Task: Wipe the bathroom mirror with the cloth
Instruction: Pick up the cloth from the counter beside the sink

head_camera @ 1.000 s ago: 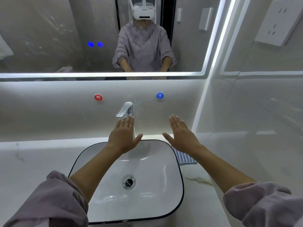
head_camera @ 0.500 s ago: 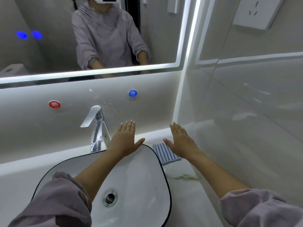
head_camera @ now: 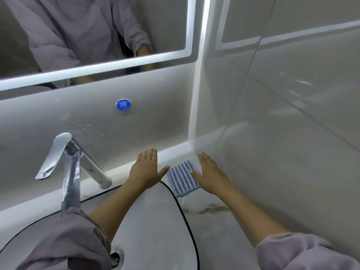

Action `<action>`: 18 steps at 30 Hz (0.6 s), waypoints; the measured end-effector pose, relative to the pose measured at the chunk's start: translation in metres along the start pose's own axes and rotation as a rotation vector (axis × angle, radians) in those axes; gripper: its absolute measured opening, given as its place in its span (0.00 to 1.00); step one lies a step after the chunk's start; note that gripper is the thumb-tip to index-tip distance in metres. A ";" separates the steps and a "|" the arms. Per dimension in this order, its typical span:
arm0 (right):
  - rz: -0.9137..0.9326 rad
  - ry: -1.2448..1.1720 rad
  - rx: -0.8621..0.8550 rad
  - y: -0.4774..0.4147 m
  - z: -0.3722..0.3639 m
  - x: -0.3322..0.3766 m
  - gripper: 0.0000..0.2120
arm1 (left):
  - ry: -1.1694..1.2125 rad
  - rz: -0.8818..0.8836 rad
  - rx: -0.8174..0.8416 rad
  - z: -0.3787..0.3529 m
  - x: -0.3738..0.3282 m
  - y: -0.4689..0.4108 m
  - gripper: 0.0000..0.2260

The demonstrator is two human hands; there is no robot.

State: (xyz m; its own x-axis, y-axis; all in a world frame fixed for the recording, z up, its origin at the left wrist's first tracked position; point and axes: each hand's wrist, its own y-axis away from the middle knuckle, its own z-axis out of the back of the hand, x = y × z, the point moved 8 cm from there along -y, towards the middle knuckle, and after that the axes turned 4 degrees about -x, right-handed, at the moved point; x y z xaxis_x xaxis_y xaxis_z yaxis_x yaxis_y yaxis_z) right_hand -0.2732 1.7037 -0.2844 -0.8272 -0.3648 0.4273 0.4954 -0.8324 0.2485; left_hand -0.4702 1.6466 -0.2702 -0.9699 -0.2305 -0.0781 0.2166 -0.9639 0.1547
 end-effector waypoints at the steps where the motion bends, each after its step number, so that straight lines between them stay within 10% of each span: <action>1: -0.014 -0.010 0.015 -0.005 -0.005 -0.004 0.36 | -0.004 -0.007 0.020 -0.005 -0.001 -0.005 0.38; 18: -0.149 -0.131 0.108 -0.063 -0.079 -0.042 0.36 | 0.034 -0.046 0.252 -0.086 -0.020 -0.079 0.31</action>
State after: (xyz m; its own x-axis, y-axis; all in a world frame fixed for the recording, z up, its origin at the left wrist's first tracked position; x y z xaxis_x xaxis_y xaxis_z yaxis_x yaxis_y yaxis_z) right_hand -0.2911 1.7386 -0.3866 -0.8554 -0.1784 0.4863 0.4018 -0.8211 0.4054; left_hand -0.4583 1.7160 -0.3660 -0.9729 -0.1957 -0.1231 0.1338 -0.9108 0.3905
